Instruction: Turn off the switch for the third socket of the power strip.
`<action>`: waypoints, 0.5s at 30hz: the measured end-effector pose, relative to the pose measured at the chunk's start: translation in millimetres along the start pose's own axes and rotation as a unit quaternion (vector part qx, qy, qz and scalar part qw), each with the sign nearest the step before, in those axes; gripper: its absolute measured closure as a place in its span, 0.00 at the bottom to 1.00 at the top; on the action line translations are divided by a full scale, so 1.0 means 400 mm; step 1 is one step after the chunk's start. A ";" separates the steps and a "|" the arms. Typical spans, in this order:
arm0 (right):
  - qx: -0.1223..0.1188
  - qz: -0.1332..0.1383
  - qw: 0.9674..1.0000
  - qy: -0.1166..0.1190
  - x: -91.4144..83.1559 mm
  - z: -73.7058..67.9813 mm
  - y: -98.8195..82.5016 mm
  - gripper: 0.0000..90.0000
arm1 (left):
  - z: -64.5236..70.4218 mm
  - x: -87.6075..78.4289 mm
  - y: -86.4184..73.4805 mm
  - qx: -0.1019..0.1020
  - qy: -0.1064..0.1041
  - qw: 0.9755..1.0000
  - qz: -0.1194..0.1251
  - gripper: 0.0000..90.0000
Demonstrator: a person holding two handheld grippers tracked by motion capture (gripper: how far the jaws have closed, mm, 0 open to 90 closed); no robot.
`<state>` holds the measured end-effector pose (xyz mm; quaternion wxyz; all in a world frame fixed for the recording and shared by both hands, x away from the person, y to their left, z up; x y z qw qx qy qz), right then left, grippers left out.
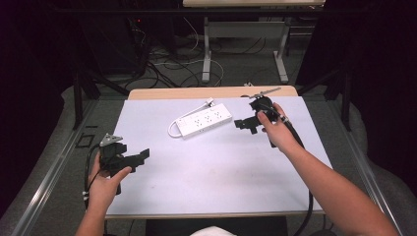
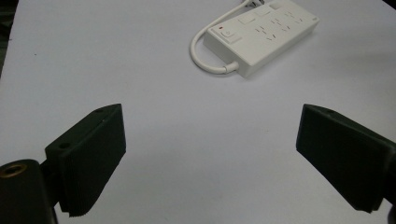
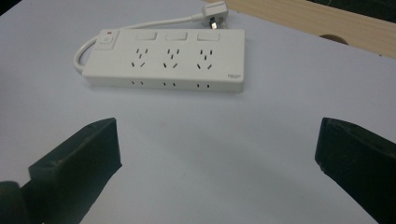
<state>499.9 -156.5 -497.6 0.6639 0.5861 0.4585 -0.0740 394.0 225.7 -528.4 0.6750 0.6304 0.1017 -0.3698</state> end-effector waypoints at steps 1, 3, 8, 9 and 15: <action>0.005 0.003 1.000 0.003 -0.009 -0.001 -0.010 0.00 | 0.000 -0.001 -0.001 0.001 0.000 1.000 -0.004 0.09; 0.007 0.009 1.000 0.009 -0.024 0.001 -0.031 0.00 | 0.002 0.000 -0.002 0.002 -0.001 1.000 -0.005 0.09; 0.004 0.018 1.000 0.006 -0.059 0.010 -0.086 0.00 | 0.011 0.002 -0.005 0.005 -0.011 1.000 -0.005 0.05; 0.006 0.020 1.000 0.008 -0.066 0.012 -0.097 0.00 | 0.012 0.004 -0.005 0.006 -0.012 1.000 -0.001 0.04; 0.009 0.034 0.999 0.000 -0.104 0.028 -0.158 0.00 | 0.018 0.004 -0.010 0.012 -0.014 1.000 -0.008 0.02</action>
Point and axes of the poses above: each handheld gripper's, and its own axes: x roughly forward along the jaws, y roughly out of its top, z roughly to its right, the point moved 8 cm from there along x, roughly forward along the jaws
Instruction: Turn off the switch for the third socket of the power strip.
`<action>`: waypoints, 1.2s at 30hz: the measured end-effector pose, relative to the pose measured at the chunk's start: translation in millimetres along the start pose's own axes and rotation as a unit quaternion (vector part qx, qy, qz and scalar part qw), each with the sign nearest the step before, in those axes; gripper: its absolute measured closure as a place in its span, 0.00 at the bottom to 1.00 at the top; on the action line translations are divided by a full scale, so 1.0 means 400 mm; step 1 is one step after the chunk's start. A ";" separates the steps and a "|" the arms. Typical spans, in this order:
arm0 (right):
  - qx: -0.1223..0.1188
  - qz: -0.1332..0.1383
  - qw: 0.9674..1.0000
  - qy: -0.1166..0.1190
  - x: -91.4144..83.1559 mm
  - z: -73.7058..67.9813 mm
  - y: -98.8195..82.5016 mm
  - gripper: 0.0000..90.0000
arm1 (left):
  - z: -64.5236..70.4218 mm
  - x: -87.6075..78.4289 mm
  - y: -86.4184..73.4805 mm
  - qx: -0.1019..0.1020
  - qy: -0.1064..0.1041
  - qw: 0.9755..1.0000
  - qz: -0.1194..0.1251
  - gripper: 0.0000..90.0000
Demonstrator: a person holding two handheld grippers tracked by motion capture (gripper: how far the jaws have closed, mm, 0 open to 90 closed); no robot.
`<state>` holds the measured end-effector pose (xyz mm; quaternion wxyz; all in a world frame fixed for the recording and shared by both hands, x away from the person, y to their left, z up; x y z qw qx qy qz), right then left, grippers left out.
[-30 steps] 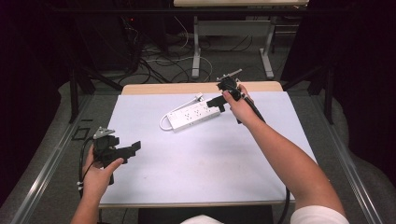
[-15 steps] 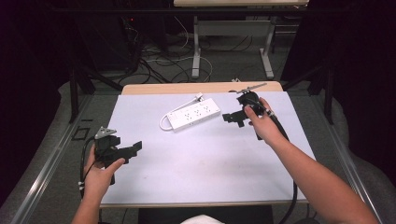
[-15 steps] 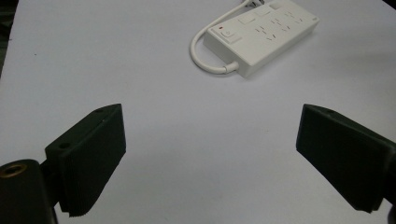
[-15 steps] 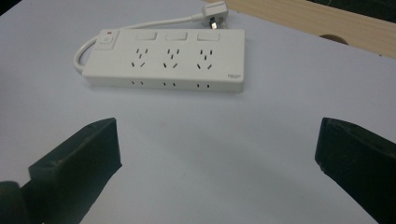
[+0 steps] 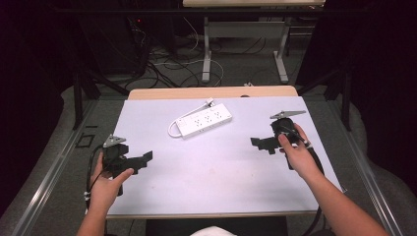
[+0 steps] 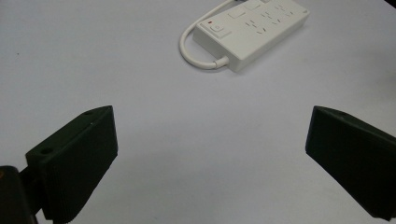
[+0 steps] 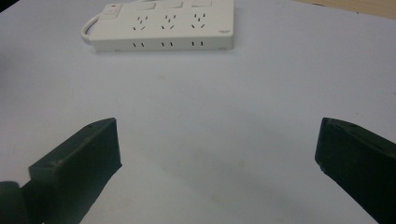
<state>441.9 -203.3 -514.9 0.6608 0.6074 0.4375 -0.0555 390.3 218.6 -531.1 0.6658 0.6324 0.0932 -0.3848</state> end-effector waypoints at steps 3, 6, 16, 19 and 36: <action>0.002 0.008 1.000 -0.011 -0.023 0.013 -0.025 0.00 | 0.000 0.000 -0.001 0.003 0.000 1.000 0.002 0.01; 0.009 0.015 1.000 -0.016 -0.040 0.024 -0.050 0.00 | 0.002 0.001 0.000 0.000 -0.003 1.000 0.009 0.00; 0.035 0.032 0.998 -0.040 -0.082 0.060 -0.133 0.00 | 0.001 -0.003 -0.003 0.007 0.000 1.000 0.003 0.00; 0.044 0.035 0.997 -0.048 -0.085 0.069 -0.158 0.00 | 0.000 -0.004 -0.003 0.003 0.001 1.000 0.006 0.00; 0.033 0.033 0.997 -0.068 -0.048 0.107 -0.252 0.00 | -0.004 0.002 -0.008 -0.002 0.002 1.000 0.018 0.01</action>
Point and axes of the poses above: each handheld gripper's, and its own axes: x roughly forward along the jaws, y roughly out of its top, z roughly to its right, the point moved 8 cm from there along x, roughly forward along the jaws
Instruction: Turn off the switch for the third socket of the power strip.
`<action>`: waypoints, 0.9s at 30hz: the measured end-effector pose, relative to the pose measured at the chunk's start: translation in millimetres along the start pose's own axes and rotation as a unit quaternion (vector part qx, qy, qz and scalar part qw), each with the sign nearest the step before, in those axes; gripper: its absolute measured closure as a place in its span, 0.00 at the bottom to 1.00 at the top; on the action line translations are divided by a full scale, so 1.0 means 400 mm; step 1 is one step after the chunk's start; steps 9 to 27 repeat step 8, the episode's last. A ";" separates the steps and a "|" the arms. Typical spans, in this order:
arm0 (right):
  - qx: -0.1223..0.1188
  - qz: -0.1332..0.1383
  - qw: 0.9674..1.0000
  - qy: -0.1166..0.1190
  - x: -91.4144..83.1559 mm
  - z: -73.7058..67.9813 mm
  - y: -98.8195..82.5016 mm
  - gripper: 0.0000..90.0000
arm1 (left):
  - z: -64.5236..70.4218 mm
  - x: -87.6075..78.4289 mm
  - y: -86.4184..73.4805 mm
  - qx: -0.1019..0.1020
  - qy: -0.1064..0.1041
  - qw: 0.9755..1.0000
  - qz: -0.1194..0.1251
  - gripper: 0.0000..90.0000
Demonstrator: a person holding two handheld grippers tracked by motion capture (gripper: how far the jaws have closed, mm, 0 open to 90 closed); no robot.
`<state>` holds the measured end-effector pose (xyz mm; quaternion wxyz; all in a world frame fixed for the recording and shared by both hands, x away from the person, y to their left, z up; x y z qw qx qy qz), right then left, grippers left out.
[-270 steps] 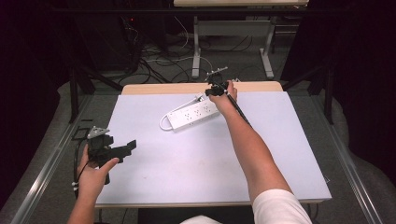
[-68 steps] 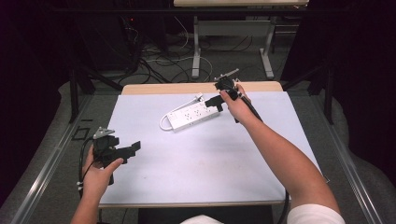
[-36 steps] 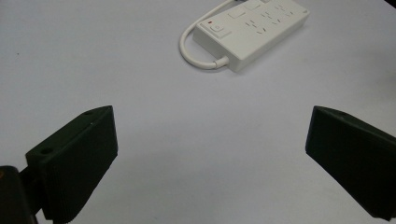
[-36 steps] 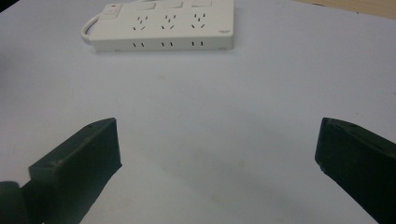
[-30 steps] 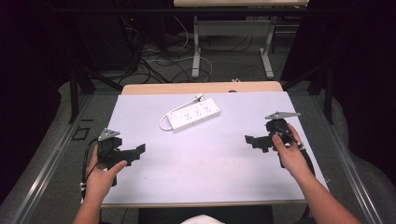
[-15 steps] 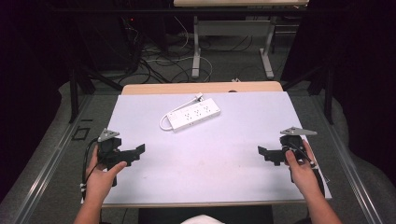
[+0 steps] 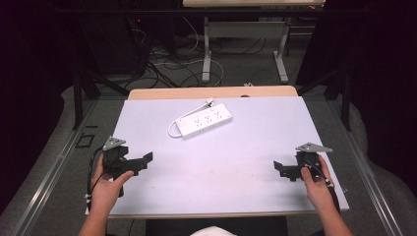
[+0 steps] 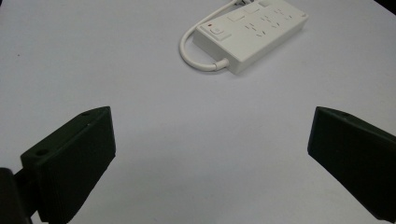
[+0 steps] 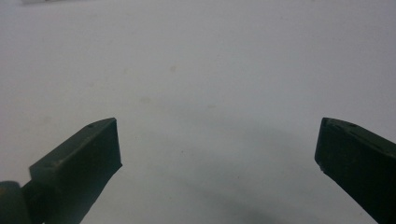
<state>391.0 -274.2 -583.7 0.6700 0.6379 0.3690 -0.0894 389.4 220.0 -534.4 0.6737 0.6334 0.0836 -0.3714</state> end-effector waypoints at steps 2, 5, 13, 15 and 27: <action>-0.002 0.001 1.000 0.004 0.004 0.000 -0.004 0.00 | -0.001 -0.001 -0.001 -0.003 0.000 1.000 -0.002 0.02; 0.000 0.002 1.000 0.002 0.006 0.001 -0.009 0.00 | -0.005 -0.001 -0.002 -0.002 0.001 1.000 -0.002 0.02; 0.003 0.000 1.000 0.003 0.008 0.000 -0.014 0.00 | -0.007 -0.001 -0.004 -0.001 0.001 1.000 -0.005 0.02; 0.003 0.000 1.000 0.003 0.008 0.000 -0.014 0.00 | -0.007 -0.001 -0.004 -0.001 0.001 1.000 -0.005 0.02; 0.003 0.000 1.000 0.003 0.008 0.000 -0.014 0.00 | -0.007 -0.001 -0.004 -0.001 0.001 1.000 -0.005 0.02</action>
Point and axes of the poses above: each handheld gripper's, and its own axes: x roughly forward along the jaws, y roughly out of its top, z roughly to its right, the point moved 8 cm from there along x, roughly forward along the jaws
